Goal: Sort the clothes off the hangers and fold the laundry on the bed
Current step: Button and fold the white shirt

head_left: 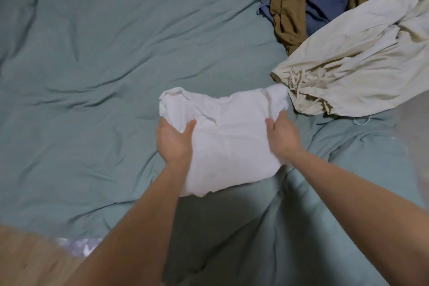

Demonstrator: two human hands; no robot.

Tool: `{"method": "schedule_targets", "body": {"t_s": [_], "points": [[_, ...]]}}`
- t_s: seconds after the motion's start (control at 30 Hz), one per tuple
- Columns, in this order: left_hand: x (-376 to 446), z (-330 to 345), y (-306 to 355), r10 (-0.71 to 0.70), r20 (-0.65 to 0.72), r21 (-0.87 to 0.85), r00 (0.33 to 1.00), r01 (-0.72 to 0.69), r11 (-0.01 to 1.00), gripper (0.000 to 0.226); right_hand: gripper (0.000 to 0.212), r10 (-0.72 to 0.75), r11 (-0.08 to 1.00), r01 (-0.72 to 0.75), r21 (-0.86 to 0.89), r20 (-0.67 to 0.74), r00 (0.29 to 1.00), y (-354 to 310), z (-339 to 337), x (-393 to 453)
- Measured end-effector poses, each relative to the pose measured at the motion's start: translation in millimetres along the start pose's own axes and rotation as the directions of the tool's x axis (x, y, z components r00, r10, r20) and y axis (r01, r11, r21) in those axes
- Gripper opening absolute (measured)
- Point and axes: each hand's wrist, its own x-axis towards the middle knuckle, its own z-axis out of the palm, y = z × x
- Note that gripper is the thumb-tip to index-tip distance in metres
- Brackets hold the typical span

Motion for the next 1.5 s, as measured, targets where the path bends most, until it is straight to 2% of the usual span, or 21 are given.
{"method": "schedule_targets", "body": {"t_s": [0.07, 0.1, 0.17, 0.27, 0.33, 0.4, 0.5, 0.6, 0.77, 0.87, 0.93, 0.97, 1.03, 1.13, 1.2, 1.23, 1.3, 1.33, 1.37, 1.43, 1.5], "points": [[8.4, -2.8, -5.1, -0.046, -0.024, 0.213, 0.999, 0.050, 0.976, 0.085, 0.057, 0.064, 0.997, -0.068, 0.029, 0.139, 0.988, 9.3, 11.6, -7.5], [8.4, -3.1, -5.8, -0.008, -0.049, 0.296, 0.999, 0.022, 0.955, 0.093, 0.053, 0.097, 0.990, -0.107, 0.092, 0.104, 0.990, 12.1, 10.6, -8.4], [5.7, 3.5, -2.8, 0.280, 0.015, 0.360, 0.960, -0.267, 0.894, 0.091, 0.042, 0.147, 0.953, -0.118, 0.280, -0.086, 0.985, 14.7, -1.3, -1.1], [0.5, 28.0, 12.8, 0.641, 0.305, 0.327, 0.705, -0.709, 0.625, 0.070, 0.041, 0.155, 0.902, -0.069, 0.426, -0.171, 0.973, 12.3, -29.1, 26.9], [-1.0, 46.4, 21.1, 0.699, 0.459, 0.349, 0.548, -0.835, 0.426, 0.068, 0.050, 0.118, 0.916, -0.061, 0.397, -0.121, 0.986, 4.9, -43.1, 46.2], [-0.2, 61.3, 24.0, 0.680, 0.550, 0.365, 0.485, -0.872, 0.326, 0.072, 0.056, 0.117, 0.921, -0.095, 0.379, -0.037, 0.992, -1.1, -45.8, 66.4], [4.8, 77.8, 15.8, 0.599, 0.661, 0.377, 0.452, -0.890, 0.256, 0.075, 0.050, 0.178, 0.913, -0.194, 0.358, 0.076, 0.981, -6.2, -37.8, 90.0], [8.5, 86.6, 4.5, 0.550, 0.733, 0.366, 0.401, -0.914, 0.178, 0.077, 0.034, 0.223, 0.843, -0.249, 0.477, 0.111, 0.968, -7.0, -26.9, 105.1], [13.2, 96.3, -6.7, 0.527, 0.752, 0.360, 0.396, -0.917, 0.175, 0.077, 0.027, 0.311, 0.737, -0.153, 0.658, -0.130, 0.941, 8.9, -7.3, 104.5], [14.8, 98.6, -9.6, 0.501, 0.766, 0.370, 0.403, -0.913, 0.171, 0.079, 0.008, 0.229, 0.906, -0.072, 0.418, -0.341, 0.912, 14.0, 5.1, 95.1], [15.8, 98.3, -9.8, 0.505, 0.760, 0.365, 0.410, -0.911, 0.190, 0.078, 0.027, -0.068, 0.984, 0.140, 0.111, -0.496, 0.866, 8.3, 11.5, 86.1], [16.0, 97.6, -10.2, 0.510, 0.758, 0.358, 0.406, -0.913, 0.195, 0.078, 0.038, -0.252, 0.962, 0.272, -0.026, -0.464, 0.849, 5.4, 15.1, 79.7], [16.5, 95.9, -11.7, 0.514, 0.760, 0.354, 0.398, -0.916, 0.187, 0.078, 0.056, -0.505, 0.851, 0.455, -0.261, -0.169, 0.846, 12.5, 27.6, 70.3], [20.3, 95.0, -10.3, 0.471, 0.804, 0.340, 0.363, -0.930, 0.137, 0.082, 0.062, -0.329, 0.810, 0.416, -0.412, 0.268, 0.905, 35.1, 36.8, 71.7], [21.8, 90.9, -6.9, 0.458, 0.818, 0.323, 0.348, -0.937, 0.135, 0.083, 0.064, -0.288, 0.860, 0.385, -0.334, 0.304, 0.908, 31.6, 33.9, 73.1], [21.9, 86.3, -5.1, 0.468, 0.811, 0.320, 0.351, -0.936, 0.148, 0.083, 0.065, -0.324, 0.892, 0.374, -0.252, 0.219, 0.920, 25.3, 30.0, 70.0], [22.3, 73.1, -5.1, 0.540, 0.738, 0.343, 0.404, -0.914, 0.215, 0.082, 0.065, -0.288, 0.957, 0.284, -0.052, -0.109, 0.951, 14.4, 23.4, 56.6], [23.0, 64.4, -7.0, 0.602, 0.652, 0.363, 0.462, -0.886, 0.287, 0.079, 0.066, -0.161, 0.982, 0.179, 0.059, -0.234, 0.959, 11.6, 20.5, 46.9], [23.4, 55.0, -10.0, 0.658, 0.523, 0.380, 0.542, -0.839, 0.389, 0.074, 0.069, -0.002, 0.985, 0.046, 0.164, -0.261, 0.965, 8.4, 15.6, 36.9], [24.9, 36.2, -17.4, 0.609, 0.233, 0.378, 0.758, -0.648, 0.661, 0.072, 0.085, 0.276, 0.915, -0.241, 0.324, -0.064, 0.959, 8.5, 15.3, 22.3], [24.0, 18.1, -21.5, 0.319, 0.088, 0.297, 0.944, -0.331, 0.896, 0.080, 0.101, 0.360, 0.827, -0.394, 0.400, 0.161, 0.919, 6.9, 18.8, 13.7]]}}
